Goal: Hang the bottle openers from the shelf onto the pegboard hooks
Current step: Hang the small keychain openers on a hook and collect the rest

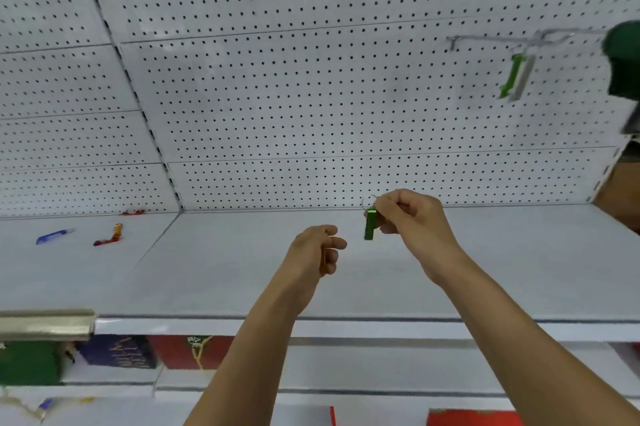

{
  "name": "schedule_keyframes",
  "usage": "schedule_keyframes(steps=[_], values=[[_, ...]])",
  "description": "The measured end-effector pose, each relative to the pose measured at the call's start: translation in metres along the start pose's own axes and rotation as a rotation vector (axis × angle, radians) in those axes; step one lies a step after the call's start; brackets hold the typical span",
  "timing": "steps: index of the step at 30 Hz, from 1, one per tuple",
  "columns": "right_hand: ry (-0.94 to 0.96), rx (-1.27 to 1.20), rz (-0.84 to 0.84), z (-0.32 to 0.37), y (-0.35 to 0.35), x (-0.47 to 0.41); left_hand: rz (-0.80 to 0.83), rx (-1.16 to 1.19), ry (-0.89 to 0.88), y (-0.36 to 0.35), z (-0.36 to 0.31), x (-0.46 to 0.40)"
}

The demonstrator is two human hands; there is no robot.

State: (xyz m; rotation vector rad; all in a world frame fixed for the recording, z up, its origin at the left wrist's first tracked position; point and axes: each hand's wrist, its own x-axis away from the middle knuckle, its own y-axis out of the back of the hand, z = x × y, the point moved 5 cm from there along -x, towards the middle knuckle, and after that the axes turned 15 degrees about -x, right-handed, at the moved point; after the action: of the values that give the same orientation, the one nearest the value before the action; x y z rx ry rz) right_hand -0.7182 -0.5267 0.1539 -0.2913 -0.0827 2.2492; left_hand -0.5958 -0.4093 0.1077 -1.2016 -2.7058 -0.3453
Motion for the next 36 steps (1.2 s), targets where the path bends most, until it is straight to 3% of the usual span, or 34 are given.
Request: schedule_keyframes(steps=[11, 22, 28, 36], values=[[0.233, -0.09, -0.109, 0.096, 0.109, -0.028, -0.024, -0.082, -0.18, -0.102, -0.051, 0.01], [0.428, -0.177, -0.279, 0.162, 0.157, -0.069, 0.036, -0.128, -0.194, -0.143, -0.113, -0.016], [0.41, -0.111, -0.316, 0.168, 0.167, -0.089, 0.064, -0.111, -0.242, -0.151, -0.136, -0.026], [0.347, -0.015, -0.3, 0.16, 0.169, -0.103, 0.212, 0.104, -0.22, -0.158, -0.15, -0.032]])
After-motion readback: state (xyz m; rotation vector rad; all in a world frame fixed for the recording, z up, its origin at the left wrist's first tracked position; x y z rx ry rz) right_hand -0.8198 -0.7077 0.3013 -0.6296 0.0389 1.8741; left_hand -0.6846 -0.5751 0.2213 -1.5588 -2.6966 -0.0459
